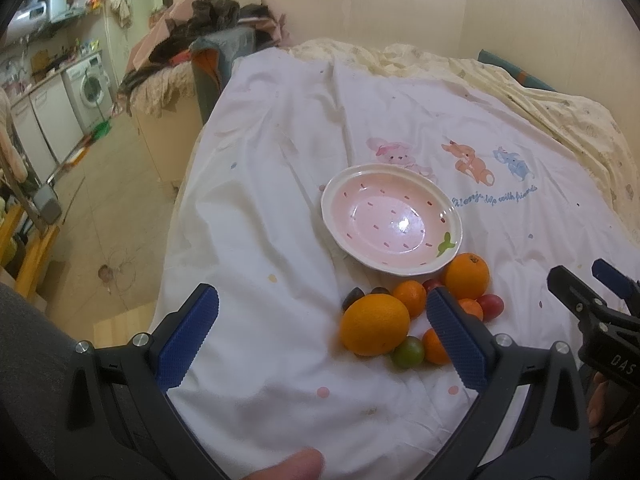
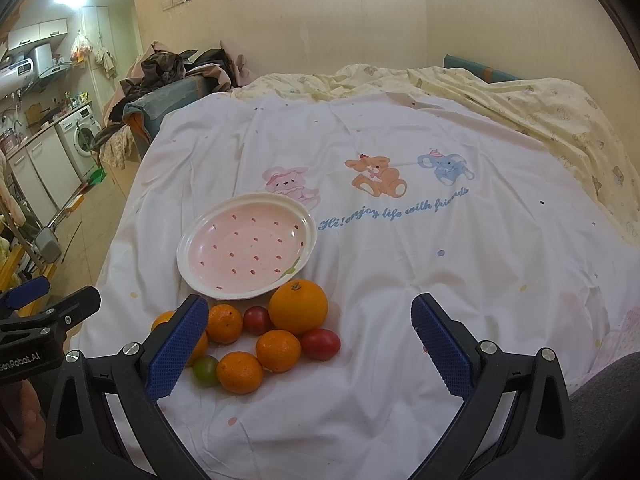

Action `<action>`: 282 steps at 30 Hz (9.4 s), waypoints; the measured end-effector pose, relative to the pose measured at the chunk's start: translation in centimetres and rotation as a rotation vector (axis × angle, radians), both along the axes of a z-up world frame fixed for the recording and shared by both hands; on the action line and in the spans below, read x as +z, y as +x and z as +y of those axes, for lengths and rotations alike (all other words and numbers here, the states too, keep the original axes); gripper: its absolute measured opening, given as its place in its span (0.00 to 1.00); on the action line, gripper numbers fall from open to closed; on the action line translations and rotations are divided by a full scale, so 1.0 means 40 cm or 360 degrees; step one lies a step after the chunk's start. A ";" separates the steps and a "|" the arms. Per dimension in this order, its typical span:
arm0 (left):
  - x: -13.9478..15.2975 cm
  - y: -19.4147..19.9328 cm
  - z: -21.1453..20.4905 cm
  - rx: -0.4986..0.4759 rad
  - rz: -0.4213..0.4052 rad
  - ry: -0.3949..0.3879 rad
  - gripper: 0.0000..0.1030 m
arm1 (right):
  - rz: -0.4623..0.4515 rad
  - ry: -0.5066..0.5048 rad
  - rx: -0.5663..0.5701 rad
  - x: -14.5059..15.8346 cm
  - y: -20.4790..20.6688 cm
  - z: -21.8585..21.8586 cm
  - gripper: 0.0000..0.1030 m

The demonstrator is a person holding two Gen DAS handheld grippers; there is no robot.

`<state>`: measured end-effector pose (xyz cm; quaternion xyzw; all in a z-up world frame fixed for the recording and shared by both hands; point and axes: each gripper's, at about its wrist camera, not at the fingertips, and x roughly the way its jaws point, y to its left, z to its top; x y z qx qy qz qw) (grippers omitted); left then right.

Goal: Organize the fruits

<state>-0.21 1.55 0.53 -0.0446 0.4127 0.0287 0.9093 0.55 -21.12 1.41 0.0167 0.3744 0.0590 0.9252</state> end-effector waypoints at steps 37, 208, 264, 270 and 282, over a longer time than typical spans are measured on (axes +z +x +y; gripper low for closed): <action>-0.204 0.161 -0.031 0.0067 0.0999 -0.0443 0.53 | 0.0229 0.0298 -0.0231 -0.042 0.033 -0.126 1.00; -0.047 0.473 -0.091 -0.0295 0.0286 -0.0067 0.93 | 0.0612 0.0648 0.0217 -0.078 0.498 -0.091 0.89; -0.289 0.307 -0.045 -0.0051 0.0919 -0.0397 0.33 | 0.0762 0.0642 -0.0041 -0.149 0.270 -0.151 0.89; -0.310 0.325 -0.062 0.0032 0.1003 -0.0474 0.24 | 0.0762 0.0640 -0.0045 -0.150 0.272 -0.152 0.89; -0.337 0.327 -0.023 0.0091 0.1050 -0.0733 0.15 | 0.0748 0.0617 -0.0052 -0.145 0.269 -0.153 0.89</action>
